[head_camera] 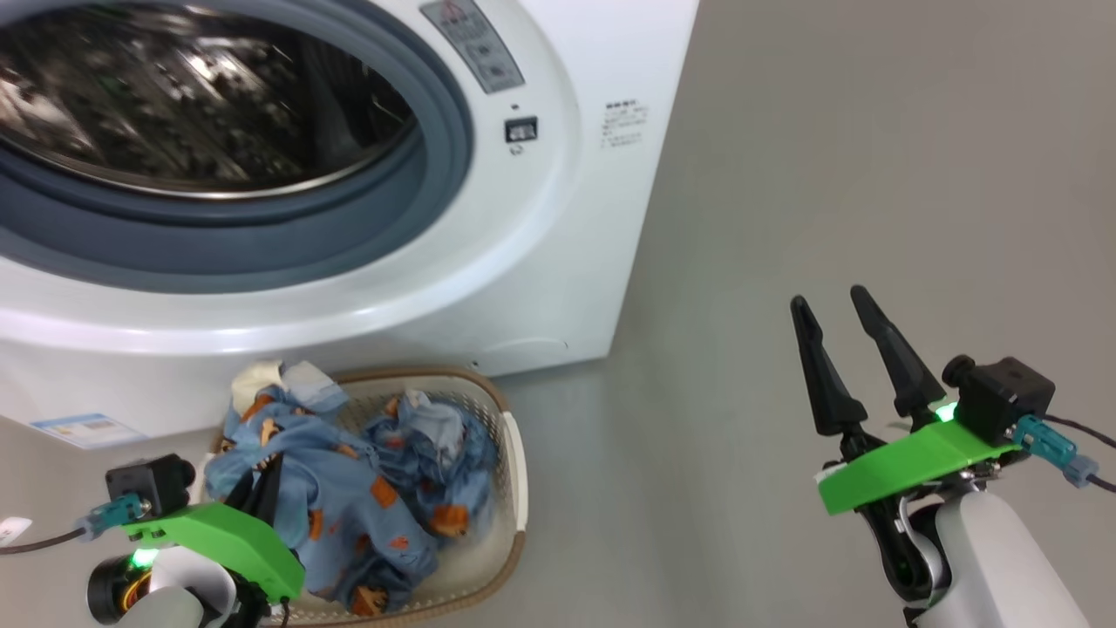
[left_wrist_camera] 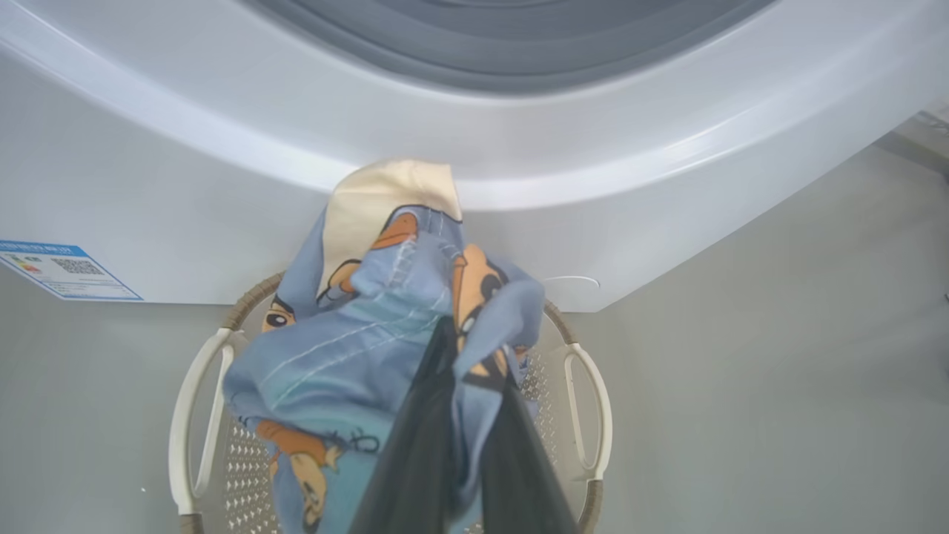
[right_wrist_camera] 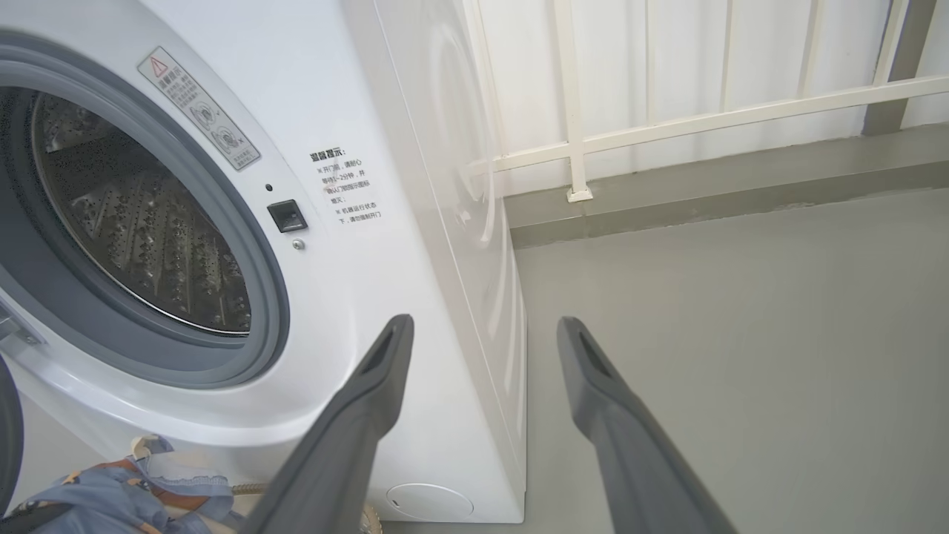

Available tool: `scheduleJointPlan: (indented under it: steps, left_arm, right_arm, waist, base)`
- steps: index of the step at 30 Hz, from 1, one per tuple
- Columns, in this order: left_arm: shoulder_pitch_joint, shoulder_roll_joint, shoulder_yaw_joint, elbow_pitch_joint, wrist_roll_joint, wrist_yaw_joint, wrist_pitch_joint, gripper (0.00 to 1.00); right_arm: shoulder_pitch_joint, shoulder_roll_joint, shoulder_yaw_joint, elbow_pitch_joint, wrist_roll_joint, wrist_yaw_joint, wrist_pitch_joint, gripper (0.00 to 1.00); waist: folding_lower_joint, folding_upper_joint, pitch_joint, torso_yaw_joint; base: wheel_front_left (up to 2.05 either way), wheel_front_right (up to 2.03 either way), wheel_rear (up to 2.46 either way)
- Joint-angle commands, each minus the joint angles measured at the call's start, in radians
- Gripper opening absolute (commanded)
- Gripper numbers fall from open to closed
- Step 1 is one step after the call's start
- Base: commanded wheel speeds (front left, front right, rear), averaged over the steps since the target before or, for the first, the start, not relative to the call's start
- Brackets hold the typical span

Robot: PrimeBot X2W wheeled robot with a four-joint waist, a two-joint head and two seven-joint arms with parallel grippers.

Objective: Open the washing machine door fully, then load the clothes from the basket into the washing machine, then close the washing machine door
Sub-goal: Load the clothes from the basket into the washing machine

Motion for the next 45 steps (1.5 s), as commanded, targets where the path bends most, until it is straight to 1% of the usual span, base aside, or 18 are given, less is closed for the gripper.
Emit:
scheduleJointPlan:
  steps: [1, 5, 13, 15, 16, 21, 24, 31, 41, 45]
  left_arm:
    - [0.006, 0.041, 0.049, -0.042, 0.026, 0.010, -0.014, 0.00]
    - [0.065, 0.033, 0.119, -0.171, 0.086, 0.048, -0.015, 0.00]
    - [0.177, 0.024, 0.215, -0.428, 0.207, 0.115, -0.015, 0.00]
    - [0.202, 0.017, 0.240, -0.489, 0.233, 0.127, -0.015, 0.00]
    - [0.224, 0.010, 0.263, -0.548, 0.261, 0.134, -0.015, 0.00]
    - [0.270, 0.001, 0.304, -0.668, 0.365, 0.148, -0.015, 0.00]
    - [0.302, -0.011, 0.322, -0.698, 0.401, 0.156, -0.015, 0.00]
    - [0.337, -0.024, 0.360, -0.714, 0.435, 0.173, -0.015, 0.00]
    - [0.345, -0.049, 0.400, -0.701, 0.456, 0.167, -0.015, 0.00]
    - [0.334, -0.055, 0.408, -0.691, 0.464, 0.158, -0.015, 0.00]
  right_arm:
    - [0.018, -0.006, 0.016, -0.021, 0.007, 0.002, -0.005, 1.00]
    - [0.042, -0.016, 0.010, -0.020, 0.013, 0.002, -0.005, 1.00]
    - [0.075, -0.037, -0.003, -0.019, 0.018, 0.002, -0.005, 1.00]
    - [0.082, -0.041, -0.006, -0.019, 0.020, 0.002, -0.005, 1.00]
    - [0.088, -0.045, -0.008, -0.020, 0.022, 0.002, -0.005, 1.00]
    - [0.096, -0.051, -0.007, -0.025, 0.025, 0.002, -0.005, 1.00]
    - [0.100, -0.056, -0.005, -0.028, 0.027, 0.002, -0.005, 1.00]
    - [0.105, -0.071, -0.009, -0.036, 0.025, 0.002, -0.005, 1.00]
    - [0.112, -0.075, -0.012, -0.044, 0.019, 0.002, -0.005, 1.00]
    - [0.112, -0.076, -0.010, -0.046, 0.018, 0.002, -0.005, 1.00]
  waist:
    - [0.0000, 0.0000, -0.068, 0.047]
    - [0.0000, 0.0000, -0.102, 0.063]
    - [0.0000, 0.0000, -0.159, 0.096]
    - [0.0000, 0.0000, -0.172, 0.102]
    - [0.0000, 0.0000, -0.183, 0.109]
    - [0.0000, 0.0000, -0.198, 0.117]
    - [0.0000, 0.0000, -0.206, 0.118]
    - [0.0000, 0.0000, -0.214, 0.116]
    - [0.0000, 0.0000, -0.212, 0.113]
    - [0.0000, 0.0000, -0.206, 0.112]
  base:
    - [0.00, 0.00, 0.00]
    - [0.00, 0.00, 0.00]
    - [0.00, 0.00, 0.00]
    - [0.00, 0.00, 0.00]
    - [0.00, 0.00, 0.00]
    - [0.00, 0.00, 0.00]
    - [0.00, 0.00, 0.00]
    - [0.00, 0.00, 0.00]
    - [0.00, 0.00, 0.00]
    - [0.00, 0.00, 0.00]
